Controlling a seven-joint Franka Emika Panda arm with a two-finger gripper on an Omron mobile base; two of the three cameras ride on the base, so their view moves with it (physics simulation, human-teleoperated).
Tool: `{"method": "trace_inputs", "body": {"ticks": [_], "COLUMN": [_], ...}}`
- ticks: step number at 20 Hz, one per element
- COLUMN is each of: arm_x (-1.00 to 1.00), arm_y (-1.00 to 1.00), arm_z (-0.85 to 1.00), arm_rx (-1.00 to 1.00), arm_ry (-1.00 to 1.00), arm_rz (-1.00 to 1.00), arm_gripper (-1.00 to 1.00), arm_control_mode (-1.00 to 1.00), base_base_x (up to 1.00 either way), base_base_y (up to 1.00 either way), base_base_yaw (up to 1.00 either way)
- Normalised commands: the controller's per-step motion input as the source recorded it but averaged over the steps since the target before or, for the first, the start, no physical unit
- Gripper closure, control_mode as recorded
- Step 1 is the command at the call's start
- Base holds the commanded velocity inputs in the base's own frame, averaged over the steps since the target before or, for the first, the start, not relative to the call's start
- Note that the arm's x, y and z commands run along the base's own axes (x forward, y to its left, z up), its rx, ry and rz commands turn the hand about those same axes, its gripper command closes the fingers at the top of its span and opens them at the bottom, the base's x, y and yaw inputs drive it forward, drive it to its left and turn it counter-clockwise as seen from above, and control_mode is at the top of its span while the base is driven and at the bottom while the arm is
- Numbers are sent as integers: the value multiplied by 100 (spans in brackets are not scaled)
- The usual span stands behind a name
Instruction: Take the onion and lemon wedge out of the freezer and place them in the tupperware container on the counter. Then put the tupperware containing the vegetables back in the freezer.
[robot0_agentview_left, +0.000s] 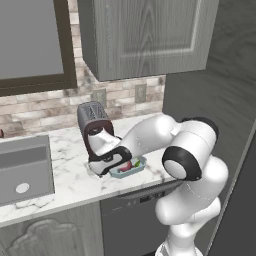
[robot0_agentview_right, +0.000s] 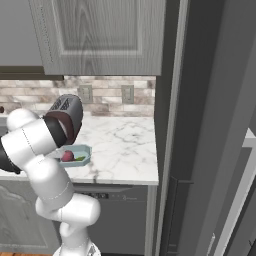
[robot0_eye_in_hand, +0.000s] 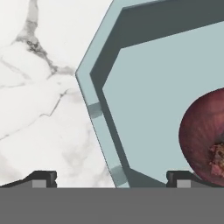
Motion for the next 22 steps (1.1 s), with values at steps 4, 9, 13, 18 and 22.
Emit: {"method": "trace_inputs", "body": {"ticks": [4, 9, 13, 18, 22], "arm_x": [0, 0, 0, 0, -20], "arm_y": [0, 0, 0, 0, -7], "arm_z": [-9, 0, 0, -4, -8], "arm_rx": [0, 0, 0, -1, -3], "arm_ry": [0, 0, 0, 0, -7], "arm_rz": [-2, -1, 0, 0, 0], "arm_gripper": [100, 100, 100, 100, 100], "arm_control_mode": [-100, -100, -100, -100, -100], "base_base_x": [0, 0, 0, 0, 0], "base_base_y": [0, 0, 0, 0, 0], "base_base_yaw": [0, 0, 0, 0, 0]}}
